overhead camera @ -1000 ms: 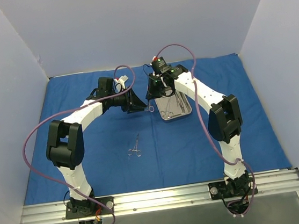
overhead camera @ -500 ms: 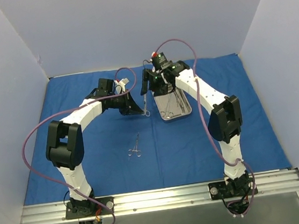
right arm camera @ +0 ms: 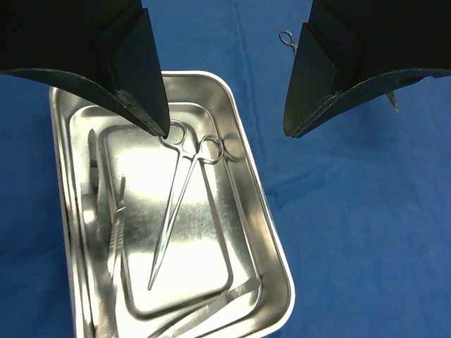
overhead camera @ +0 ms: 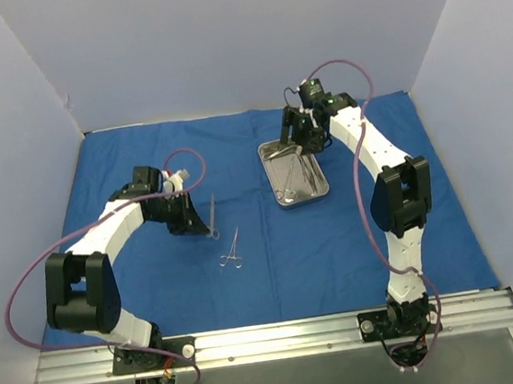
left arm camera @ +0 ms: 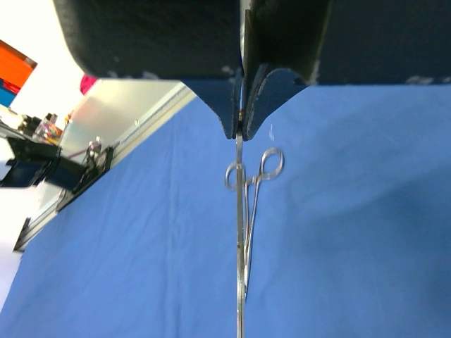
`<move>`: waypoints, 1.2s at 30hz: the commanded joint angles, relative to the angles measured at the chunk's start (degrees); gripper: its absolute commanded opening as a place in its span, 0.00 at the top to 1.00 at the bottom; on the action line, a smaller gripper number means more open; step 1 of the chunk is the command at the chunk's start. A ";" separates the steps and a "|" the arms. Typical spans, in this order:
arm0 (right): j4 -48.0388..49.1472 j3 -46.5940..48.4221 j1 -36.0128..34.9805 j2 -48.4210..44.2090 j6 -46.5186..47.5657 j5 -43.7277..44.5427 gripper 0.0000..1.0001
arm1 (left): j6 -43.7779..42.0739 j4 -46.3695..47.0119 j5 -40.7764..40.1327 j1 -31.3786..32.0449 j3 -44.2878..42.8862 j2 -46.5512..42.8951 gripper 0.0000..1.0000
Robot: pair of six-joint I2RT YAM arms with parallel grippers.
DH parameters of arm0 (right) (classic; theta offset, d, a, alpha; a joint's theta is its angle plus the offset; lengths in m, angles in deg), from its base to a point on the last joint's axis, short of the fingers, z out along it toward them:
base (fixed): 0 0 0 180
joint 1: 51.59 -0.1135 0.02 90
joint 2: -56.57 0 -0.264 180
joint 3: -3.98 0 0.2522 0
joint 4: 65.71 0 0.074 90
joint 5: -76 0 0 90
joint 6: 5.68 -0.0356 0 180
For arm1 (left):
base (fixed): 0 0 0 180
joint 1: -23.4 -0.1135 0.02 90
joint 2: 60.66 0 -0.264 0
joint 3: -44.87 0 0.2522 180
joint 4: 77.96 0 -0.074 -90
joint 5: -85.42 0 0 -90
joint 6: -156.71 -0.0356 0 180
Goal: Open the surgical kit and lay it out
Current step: Place the medical item in the surgical kit.
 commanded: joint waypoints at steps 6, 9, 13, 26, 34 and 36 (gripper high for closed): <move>-0.55 -0.97 -1.62 -2.81 1.19 -2.01 0.35 | 2.16 -3.66 -2.24 -0.62 2.99 -0.90 0.98; -0.90 -1.14 -1.45 -2.99 1.63 -1.92 0.35 | 2.77 -4.10 -2.78 -0.62 2.81 -0.38 0.98; -0.99 -1.40 -1.27 -3.34 1.81 -1.75 0.35 | 4.70 -5.95 -3.74 -0.71 3.43 1.64 0.98; -0.72 -2.28 -0.92 -3.25 2.25 -2.27 0.35 | 4.97 -9.11 -5.68 -0.27 3.25 4.81 0.98; -0.46 -2.63 -0.83 -3.17 2.34 -2.36 0.35 | 4.45 -8.85 -5.59 -0.18 3.08 7.97 0.98; -0.28 -2.81 -0.83 -3.08 2.34 -2.36 0.35 | 4.44 -9.20 -5.76 -0.18 2.99 8.33 0.97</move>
